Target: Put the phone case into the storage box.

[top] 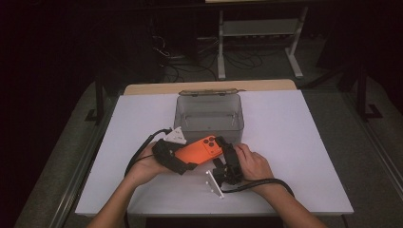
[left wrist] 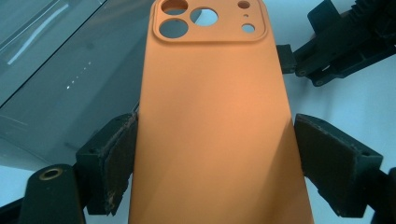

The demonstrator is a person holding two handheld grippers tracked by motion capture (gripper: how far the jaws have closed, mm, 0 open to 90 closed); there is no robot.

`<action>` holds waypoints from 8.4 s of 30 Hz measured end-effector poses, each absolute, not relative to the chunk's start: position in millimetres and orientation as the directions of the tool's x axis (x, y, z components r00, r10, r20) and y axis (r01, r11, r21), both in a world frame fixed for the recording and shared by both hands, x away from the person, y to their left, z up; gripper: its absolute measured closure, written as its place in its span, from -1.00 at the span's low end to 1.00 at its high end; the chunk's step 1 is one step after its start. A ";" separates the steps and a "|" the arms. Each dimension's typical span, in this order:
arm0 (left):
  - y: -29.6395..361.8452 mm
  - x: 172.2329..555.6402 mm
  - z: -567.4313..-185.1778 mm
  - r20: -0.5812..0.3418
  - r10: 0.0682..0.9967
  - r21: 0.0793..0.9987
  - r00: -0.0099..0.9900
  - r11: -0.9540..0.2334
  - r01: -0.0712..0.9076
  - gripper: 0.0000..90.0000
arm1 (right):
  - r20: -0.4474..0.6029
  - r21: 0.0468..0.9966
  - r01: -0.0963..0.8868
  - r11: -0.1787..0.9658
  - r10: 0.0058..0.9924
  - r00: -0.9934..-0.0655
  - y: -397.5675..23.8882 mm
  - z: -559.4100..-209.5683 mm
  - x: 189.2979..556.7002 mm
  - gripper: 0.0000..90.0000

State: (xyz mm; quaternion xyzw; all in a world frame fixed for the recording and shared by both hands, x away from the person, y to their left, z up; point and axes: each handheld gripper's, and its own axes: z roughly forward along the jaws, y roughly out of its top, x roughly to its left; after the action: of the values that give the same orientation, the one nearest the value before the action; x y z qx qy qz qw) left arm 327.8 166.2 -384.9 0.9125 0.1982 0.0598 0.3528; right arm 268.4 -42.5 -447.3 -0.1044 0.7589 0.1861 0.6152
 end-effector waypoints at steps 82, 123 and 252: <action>163.3 328.5 -386.8 -0.033 0.402 0.660 0.915 -0.679 0.322 -0.63 | -0.990 0.040 -0.459 0.887 -0.026 -0.136 -5.1 -460.8 251.7 -0.36; 163.2 329.3 -387.6 -0.035 0.402 0.656 0.915 -0.682 0.325 -0.63 | -0.987 0.024 -0.454 0.891 -0.052 -0.153 -3.3 -463.9 246.4 0.39; 248.5 287.1 -422.0 -0.048 0.575 0.807 0.817 -0.459 0.370 -1.00 | -0.992 -0.029 -0.461 0.887 -0.080 -0.092 -15.2 -463.7 244.8 0.75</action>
State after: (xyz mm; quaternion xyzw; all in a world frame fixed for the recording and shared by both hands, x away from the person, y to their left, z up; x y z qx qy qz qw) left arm 287.1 248.5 -422.0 0.8462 0.2792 0.1164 0.4387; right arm 244.8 -15.2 -463.7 -0.1868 0.7243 0.1470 0.6472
